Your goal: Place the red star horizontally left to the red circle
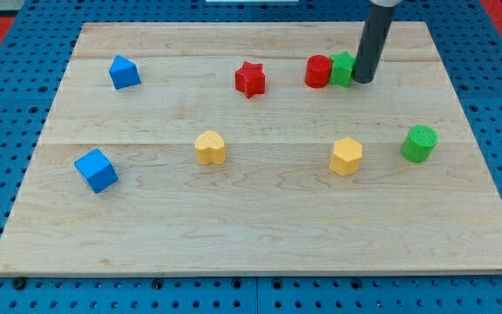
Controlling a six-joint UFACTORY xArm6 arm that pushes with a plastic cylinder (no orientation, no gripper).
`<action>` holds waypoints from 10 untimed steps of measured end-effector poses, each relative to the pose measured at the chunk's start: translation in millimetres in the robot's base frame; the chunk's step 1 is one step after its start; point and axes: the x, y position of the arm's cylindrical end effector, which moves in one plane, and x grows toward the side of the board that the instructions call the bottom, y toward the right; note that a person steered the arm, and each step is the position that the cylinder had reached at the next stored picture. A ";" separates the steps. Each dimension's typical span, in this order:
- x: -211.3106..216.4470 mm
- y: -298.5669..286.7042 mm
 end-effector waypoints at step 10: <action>1.2 -209.4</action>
